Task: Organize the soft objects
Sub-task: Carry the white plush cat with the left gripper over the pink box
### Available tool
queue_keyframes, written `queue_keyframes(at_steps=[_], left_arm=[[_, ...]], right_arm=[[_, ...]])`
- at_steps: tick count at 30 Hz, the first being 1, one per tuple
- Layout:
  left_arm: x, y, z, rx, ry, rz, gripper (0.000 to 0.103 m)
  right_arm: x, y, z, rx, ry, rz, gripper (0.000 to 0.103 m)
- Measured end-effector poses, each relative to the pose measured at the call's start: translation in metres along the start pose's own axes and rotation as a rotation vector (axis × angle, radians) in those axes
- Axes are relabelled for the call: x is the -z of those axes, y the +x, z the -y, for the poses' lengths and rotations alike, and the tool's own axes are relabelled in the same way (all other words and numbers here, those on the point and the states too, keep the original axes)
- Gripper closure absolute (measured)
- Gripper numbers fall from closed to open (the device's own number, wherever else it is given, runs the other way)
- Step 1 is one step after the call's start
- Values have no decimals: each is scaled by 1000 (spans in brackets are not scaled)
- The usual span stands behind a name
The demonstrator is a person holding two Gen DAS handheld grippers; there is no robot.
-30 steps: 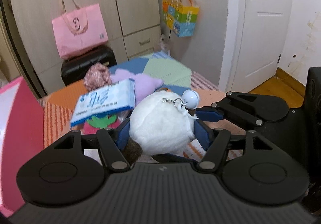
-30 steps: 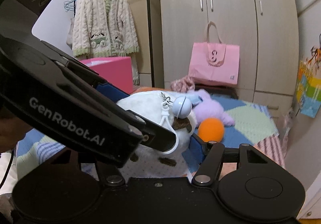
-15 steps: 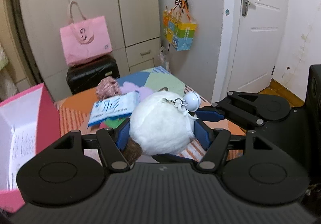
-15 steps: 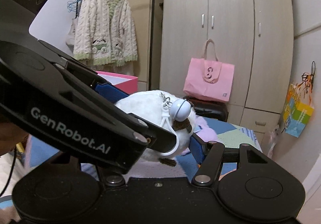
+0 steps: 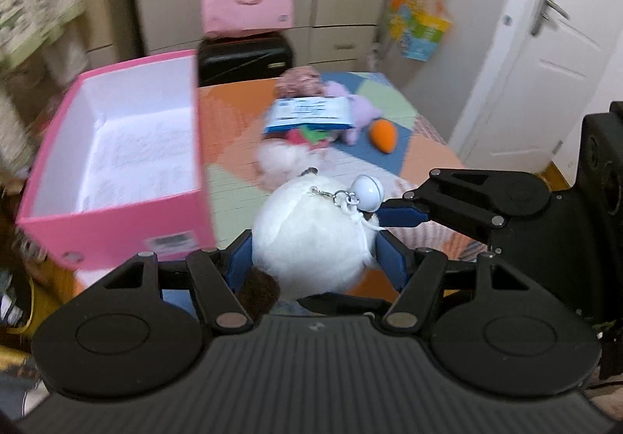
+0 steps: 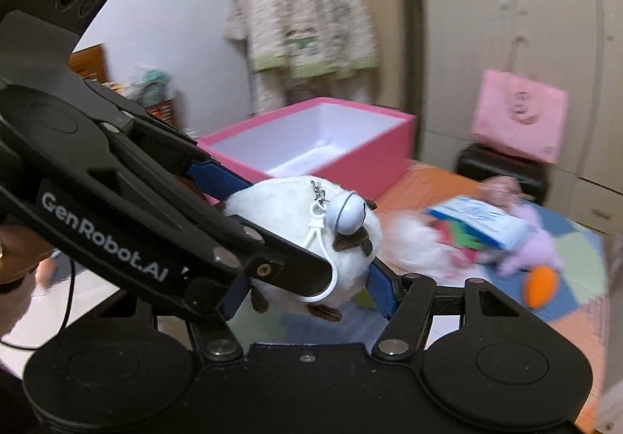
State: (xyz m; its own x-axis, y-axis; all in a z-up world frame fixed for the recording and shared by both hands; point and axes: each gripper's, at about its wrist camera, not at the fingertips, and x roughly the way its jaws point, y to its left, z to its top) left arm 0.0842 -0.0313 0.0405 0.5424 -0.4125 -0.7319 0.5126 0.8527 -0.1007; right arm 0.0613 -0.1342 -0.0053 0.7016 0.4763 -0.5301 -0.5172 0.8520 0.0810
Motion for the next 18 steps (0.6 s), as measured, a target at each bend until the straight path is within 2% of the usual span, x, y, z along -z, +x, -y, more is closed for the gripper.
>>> queue_keyframes(at_steps=[3,10,15,18], left_arm=[[0,-10,-19,-18,-31,29,38],[-22,-10,-58,-36,-56,89,38],[-50,3,-88,-43,-69,131,38],[-67,14,-113,-36,-98,175,38]], right_arm=[[-15,11,-11,-44,-37,5,34],[-55,39,-17,-75,-95,21,34],[-87,67,-4,-72,-103,15,34],[-111,94,9,-80,-75,-20,34]])
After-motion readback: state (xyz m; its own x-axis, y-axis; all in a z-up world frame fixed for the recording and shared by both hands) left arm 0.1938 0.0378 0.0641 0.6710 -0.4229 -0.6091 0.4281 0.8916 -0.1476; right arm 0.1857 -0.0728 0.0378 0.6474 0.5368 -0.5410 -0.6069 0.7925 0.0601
